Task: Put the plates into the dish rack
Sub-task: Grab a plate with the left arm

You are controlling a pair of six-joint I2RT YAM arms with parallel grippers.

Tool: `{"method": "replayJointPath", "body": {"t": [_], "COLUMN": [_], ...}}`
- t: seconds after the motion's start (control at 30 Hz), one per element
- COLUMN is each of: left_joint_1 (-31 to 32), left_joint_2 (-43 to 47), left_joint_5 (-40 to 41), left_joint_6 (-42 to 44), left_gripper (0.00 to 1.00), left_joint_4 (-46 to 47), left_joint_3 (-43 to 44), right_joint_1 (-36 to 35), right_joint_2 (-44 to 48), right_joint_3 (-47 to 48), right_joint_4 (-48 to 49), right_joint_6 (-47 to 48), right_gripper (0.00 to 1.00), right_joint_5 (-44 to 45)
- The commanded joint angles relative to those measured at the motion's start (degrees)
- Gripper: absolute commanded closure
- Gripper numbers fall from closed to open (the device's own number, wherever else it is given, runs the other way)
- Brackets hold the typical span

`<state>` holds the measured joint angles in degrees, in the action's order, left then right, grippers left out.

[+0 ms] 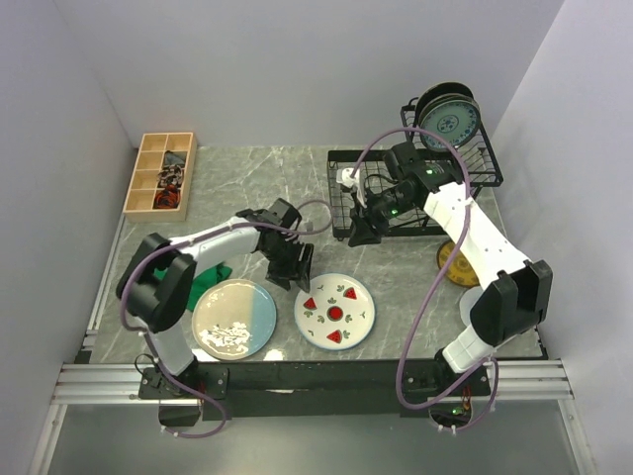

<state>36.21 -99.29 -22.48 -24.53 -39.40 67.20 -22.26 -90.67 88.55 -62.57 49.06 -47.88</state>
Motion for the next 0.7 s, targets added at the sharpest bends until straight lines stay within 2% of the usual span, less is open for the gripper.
{"method": "replayJointPath", "body": {"t": [0.0, 0.17, 0.33, 0.47, 0.57, 0.6, 0.63, 0.67], "left_joint_1": [1.41, 2.03, 2.29, 2.55, 2.47, 2.38, 2.55, 2.47], "left_joint_2": [-3.28, -6.26, -9.43, -10.58, -10.05, -9.62, -8.22, -7.16], "left_joint_5": [1.47, -0.36, -4.67, -2.32, -0.47, 0.50, 0.77, 1.29], "left_joint_6": [1.77, 2.56, 3.52, 4.58, 4.93, 4.93, 5.20, 5.29], "left_gripper": [0.37, 0.41, 0.53, 0.62, 0.81, 0.93, 0.99, 0.99], "left_joint_4": [-0.42, 0.81, 2.84, 2.48, 2.75, 3.09, 4.49, 5.64], "left_joint_3": [0.83, 1.70, 1.27, 0.92, 1.18, 1.27, 1.09, 0.83], "right_joint_1": [1.16, 1.69, 2.05, 2.48, 2.75, 2.84, 2.84, 2.92], "right_joint_2": [3.31, 4.28, 5.07, 5.16, 5.16, 5.07, 4.98, 4.98], "right_joint_3": [-0.31, -1.45, -2.60, -2.69, -2.60, -2.51, -2.42, -2.16], "right_joint_4": [1.30, 1.48, 1.39, 1.31, 1.13, 1.13, 0.96, 0.78], "right_joint_6": [-0.63, -0.37, 0.07, 0.16, 0.16, 0.16, 0.07, 0.07], "right_gripper": [0.53, 0.53, 0.53, 0.53, 0.53, 0.53, 0.53, 0.53], "right_joint_5": [-0.90, -0.73, -0.20, -0.29, -0.37, -0.46, -0.46, -0.72]}}
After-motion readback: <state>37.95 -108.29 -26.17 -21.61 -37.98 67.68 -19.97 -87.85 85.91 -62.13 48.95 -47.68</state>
